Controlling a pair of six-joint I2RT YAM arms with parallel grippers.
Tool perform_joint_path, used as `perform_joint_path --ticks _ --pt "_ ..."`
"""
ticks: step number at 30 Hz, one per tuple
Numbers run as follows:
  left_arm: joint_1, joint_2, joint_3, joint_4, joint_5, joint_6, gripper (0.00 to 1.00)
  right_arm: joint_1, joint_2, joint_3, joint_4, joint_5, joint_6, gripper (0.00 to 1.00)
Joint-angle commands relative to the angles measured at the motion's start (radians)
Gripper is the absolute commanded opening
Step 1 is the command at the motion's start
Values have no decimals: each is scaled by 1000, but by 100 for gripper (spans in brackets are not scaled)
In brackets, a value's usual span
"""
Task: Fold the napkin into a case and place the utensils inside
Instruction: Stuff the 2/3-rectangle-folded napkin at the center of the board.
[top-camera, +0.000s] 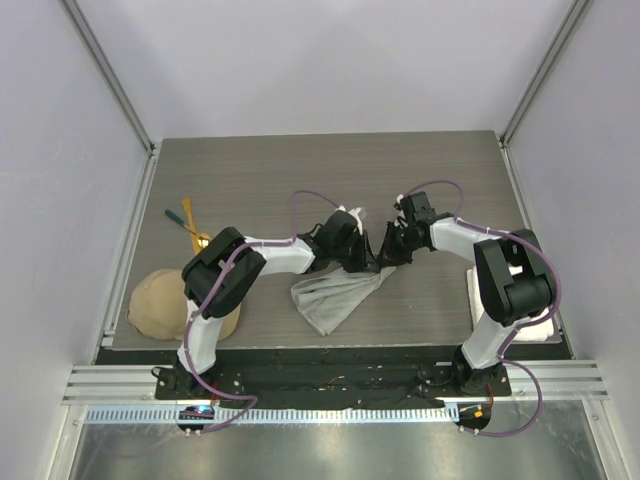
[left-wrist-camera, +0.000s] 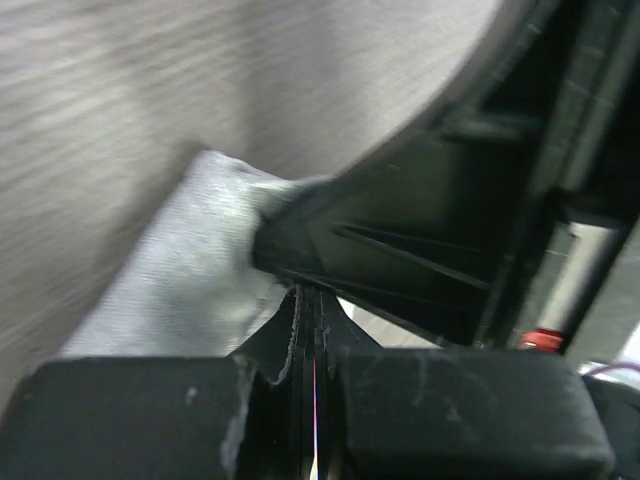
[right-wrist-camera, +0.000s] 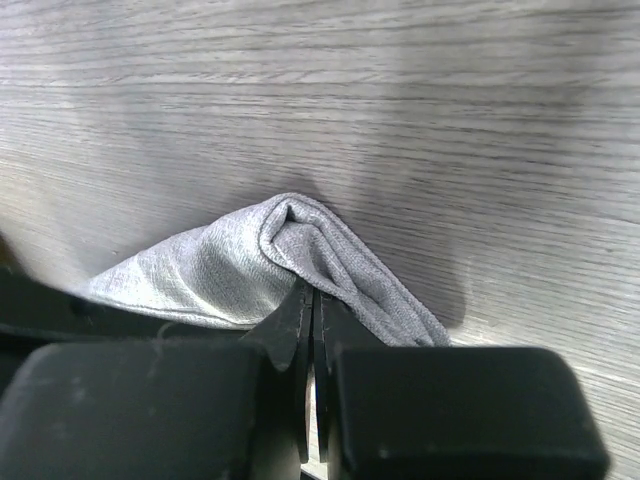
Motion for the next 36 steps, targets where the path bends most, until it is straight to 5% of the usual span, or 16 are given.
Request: perform_joint_path --ticks 1,16,24,30,36 --pt "-7 -34 30 38 42 8 0 27 -29 30 13 18 -2 4" --pt "-1 -115 28 -37 8 52 2 46 -43 161 -59 -11 1 5" --pt "82 -294 149 -390 2 274 42 37 -112 155 -65 36 -5 10" --pt "125 -212 281 -594 74 514 31 34 -166 107 -97 22 -23 15" --pt "31 -150 267 -536 -39 664 25 5 -264 -15 -108 21 -14 19"
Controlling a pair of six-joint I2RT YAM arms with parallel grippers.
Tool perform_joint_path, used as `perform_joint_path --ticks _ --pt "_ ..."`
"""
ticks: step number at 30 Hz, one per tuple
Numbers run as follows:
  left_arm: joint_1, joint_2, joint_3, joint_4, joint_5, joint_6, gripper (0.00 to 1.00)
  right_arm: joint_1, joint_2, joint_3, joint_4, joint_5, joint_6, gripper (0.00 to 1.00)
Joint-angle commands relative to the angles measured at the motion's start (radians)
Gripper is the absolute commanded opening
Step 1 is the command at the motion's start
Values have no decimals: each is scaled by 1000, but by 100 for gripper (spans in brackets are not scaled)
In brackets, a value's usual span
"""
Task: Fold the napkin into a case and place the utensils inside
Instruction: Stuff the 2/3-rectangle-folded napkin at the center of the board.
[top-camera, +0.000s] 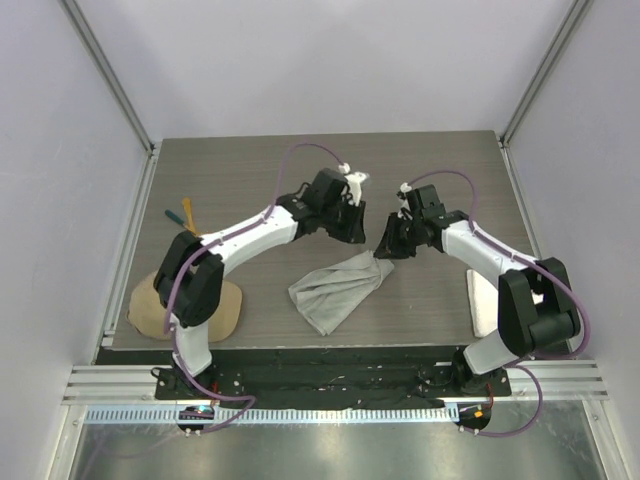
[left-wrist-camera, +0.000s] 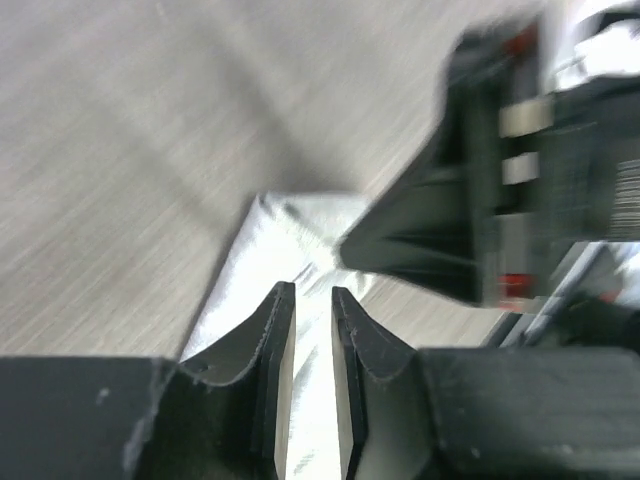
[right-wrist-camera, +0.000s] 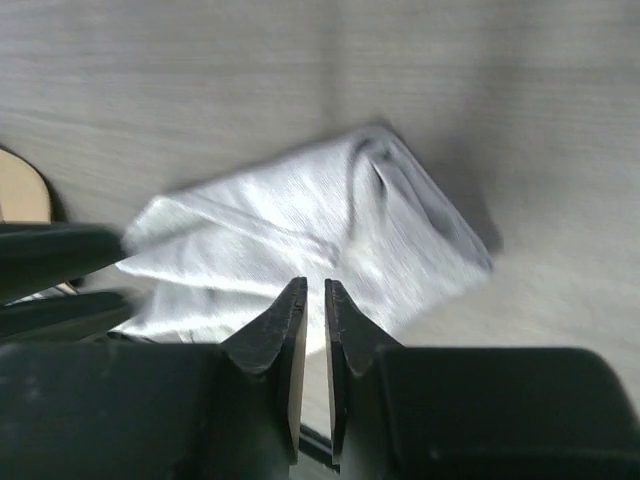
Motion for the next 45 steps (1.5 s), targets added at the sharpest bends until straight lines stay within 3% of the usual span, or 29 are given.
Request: perform_joint_path --ticks 1,6,19,31,36,40,45 --pt "-98 46 -12 -33 -77 166 26 -28 -101 -104 -24 0 -3 19" --pt "-121 104 15 -25 -78 176 32 -93 -186 -189 -24 -5 -13 25" --pt "-162 148 18 -24 -227 187 38 -99 -196 -235 0 -46 -20 26" --pt "-179 195 62 -19 -187 187 40 -97 -189 -258 28 -68 -14 26" --pt "-185 233 102 -44 -212 183 36 -97 -193 -281 31 -60 3 25" --pt "-187 244 114 -54 -249 179 26 -97 -206 -316 45 -60 17 25" --pt "-187 238 122 -70 -281 182 25 -99 -177 -352 92 -90 29 23"
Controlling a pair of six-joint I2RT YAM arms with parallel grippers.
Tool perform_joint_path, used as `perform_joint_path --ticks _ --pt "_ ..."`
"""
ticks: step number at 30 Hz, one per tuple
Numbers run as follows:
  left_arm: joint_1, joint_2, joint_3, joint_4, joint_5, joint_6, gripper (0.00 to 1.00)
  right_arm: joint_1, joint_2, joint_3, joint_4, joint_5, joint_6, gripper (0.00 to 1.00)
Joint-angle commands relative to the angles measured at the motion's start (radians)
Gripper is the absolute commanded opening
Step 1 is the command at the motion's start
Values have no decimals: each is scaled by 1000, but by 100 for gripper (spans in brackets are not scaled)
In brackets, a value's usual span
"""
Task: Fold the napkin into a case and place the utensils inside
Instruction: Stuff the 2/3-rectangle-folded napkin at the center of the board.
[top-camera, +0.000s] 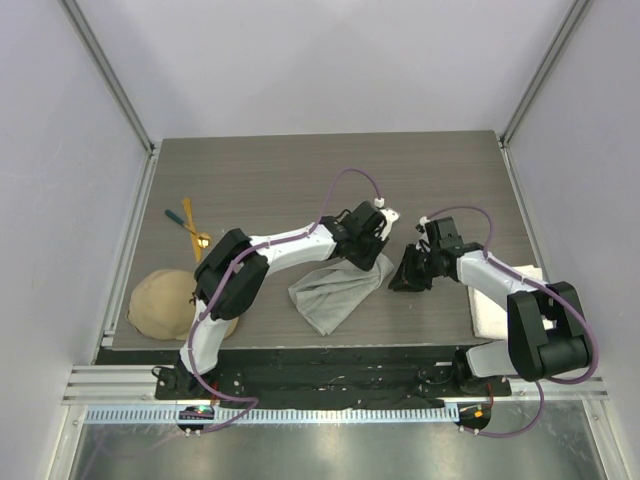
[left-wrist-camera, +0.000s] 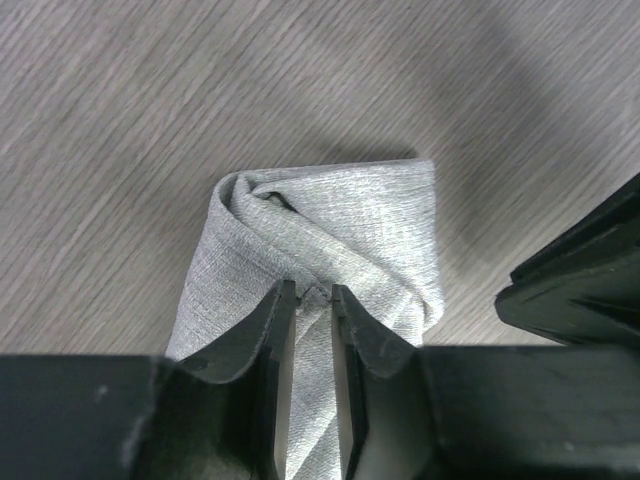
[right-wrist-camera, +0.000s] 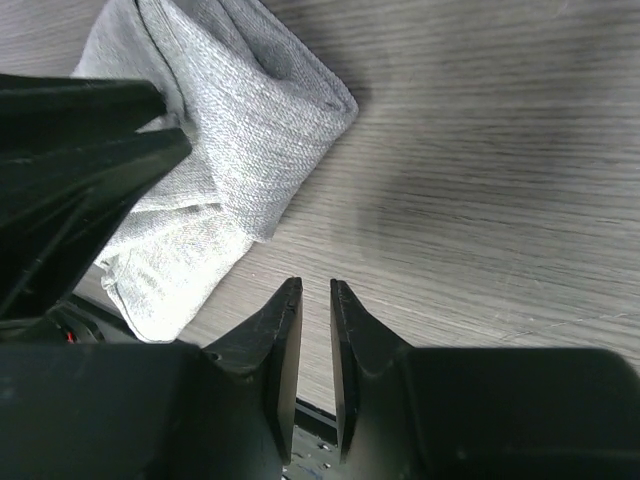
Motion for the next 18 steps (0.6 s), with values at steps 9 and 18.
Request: perform_joint_path --ticks 9,18 --pt "-12 11 44 -24 -55 13 31 2 43 -48 148 -51 58 21" --pt "-10 31 119 -74 -134 -8 0 1 129 1 228 -66 84 19"
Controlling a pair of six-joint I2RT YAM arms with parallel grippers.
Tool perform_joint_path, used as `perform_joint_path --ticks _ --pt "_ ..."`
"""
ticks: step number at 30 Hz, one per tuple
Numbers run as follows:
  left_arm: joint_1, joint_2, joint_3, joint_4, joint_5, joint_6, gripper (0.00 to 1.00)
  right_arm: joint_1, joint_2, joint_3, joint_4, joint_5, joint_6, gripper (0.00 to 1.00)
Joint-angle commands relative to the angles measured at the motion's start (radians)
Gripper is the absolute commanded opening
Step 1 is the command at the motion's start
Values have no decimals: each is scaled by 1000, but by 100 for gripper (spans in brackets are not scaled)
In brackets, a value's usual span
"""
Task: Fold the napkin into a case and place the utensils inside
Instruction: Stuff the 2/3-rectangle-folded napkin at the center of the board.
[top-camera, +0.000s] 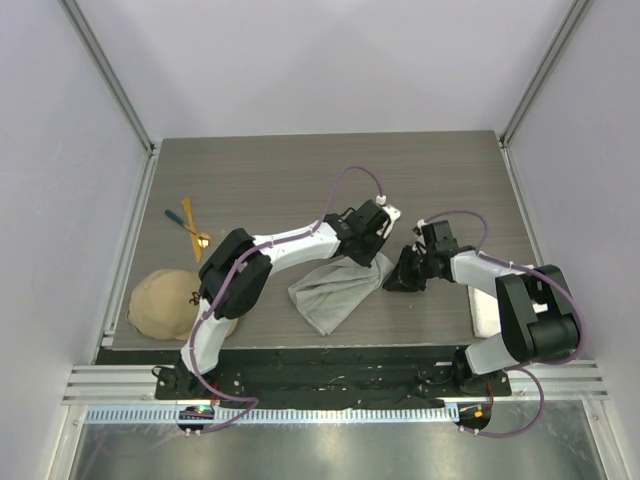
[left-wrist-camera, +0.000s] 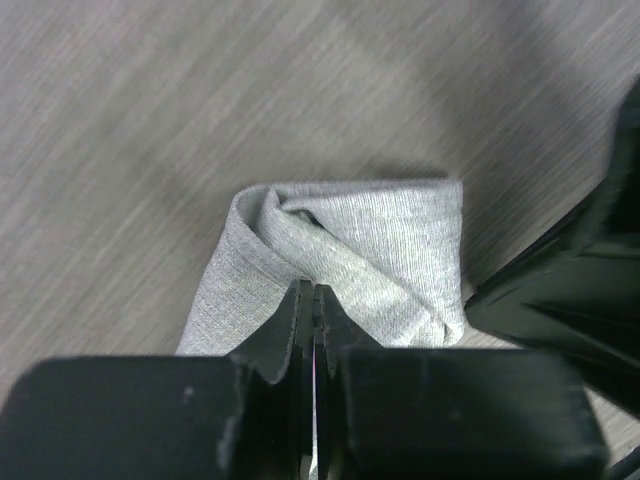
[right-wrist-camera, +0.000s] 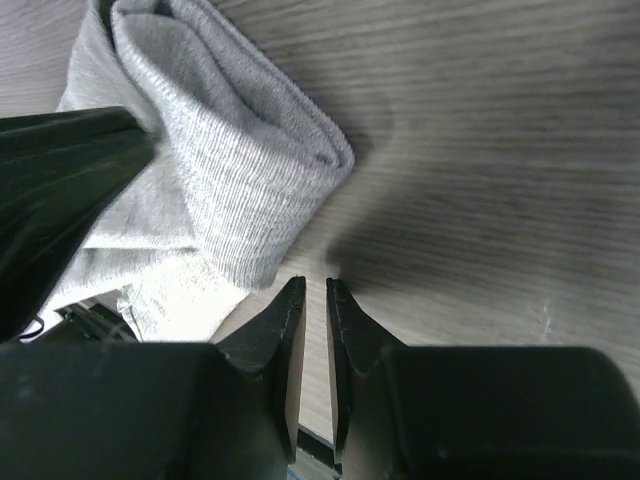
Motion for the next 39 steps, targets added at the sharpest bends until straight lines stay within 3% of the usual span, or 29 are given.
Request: perform_joint_path --ticks 1,5,13,19,31,39 --pt "-2 8 82 -41 -59 -12 0 2 48 66 55 -10 6 19" --pt "5 19 162 -106 -80 -65 0 1 115 155 34 8 -34 19" --pt "100 25 168 -49 164 -248 0 1 238 291 9 8 -72 16" --pt "126 68 177 -3 222 -325 0 1 269 340 22 -18 -45 16" --pt "130 -20 -163 398 213 -545 0 4 281 334 26 -16 -32 16" --pt "133 -56 -336 662 185 -593 0 2 198 385 -99 70 -81 15"
